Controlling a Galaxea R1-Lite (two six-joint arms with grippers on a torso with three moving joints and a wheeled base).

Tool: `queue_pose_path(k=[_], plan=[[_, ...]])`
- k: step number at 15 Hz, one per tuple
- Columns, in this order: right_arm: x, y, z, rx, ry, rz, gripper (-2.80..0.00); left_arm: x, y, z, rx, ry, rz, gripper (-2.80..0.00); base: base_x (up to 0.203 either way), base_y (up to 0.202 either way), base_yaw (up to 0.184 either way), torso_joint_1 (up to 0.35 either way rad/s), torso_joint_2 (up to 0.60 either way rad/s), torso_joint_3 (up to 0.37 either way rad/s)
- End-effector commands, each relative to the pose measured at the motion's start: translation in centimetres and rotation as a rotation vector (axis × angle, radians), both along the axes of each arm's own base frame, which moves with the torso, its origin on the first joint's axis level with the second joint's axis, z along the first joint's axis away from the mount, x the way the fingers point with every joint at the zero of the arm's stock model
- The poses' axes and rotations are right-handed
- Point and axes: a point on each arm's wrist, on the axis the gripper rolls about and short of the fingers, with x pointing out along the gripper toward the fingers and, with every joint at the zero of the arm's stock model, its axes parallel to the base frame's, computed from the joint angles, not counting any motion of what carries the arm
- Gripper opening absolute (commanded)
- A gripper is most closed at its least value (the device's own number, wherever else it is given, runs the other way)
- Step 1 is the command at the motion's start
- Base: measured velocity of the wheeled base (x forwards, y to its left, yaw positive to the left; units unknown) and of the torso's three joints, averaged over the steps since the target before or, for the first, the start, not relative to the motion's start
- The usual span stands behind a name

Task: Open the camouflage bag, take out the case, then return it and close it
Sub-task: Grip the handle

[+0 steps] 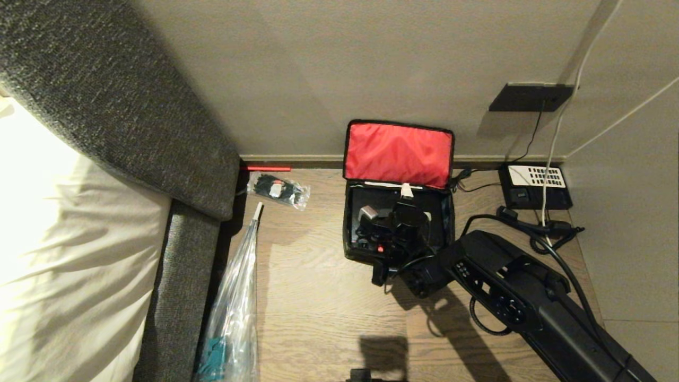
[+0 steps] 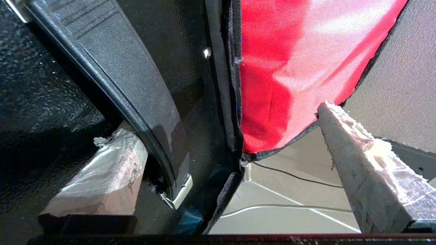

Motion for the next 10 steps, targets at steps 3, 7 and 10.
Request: queue_pose_path(k=[3, 7, 10], plan=[[0.04, -0.05, -0.2, -0.018, 0.008, -0.007, 0.0, 0.0, 0.0, 0.0, 0.0, -0.001, 0.0, -2.8, 0.0, 0.0, 0.0, 0.0, 0.0, 0.0], [0.02, -0.01, -0.12, -0.008, 0.0, -0.007, -2.8, 0.0, 0.0, 0.0, 0.0, -0.001, 0.0, -2.8, 0.0, 0.0, 0.0, 0.0, 0.0, 0.0], [0.03, -0.06, 0.25, 0.003, -0.008, -0.007, -2.8, 0.0, 0.0, 0.0, 0.0, -0.001, 0.0, -2.8, 0.0, 0.0, 0.0, 0.0, 0.0, 0.0]])
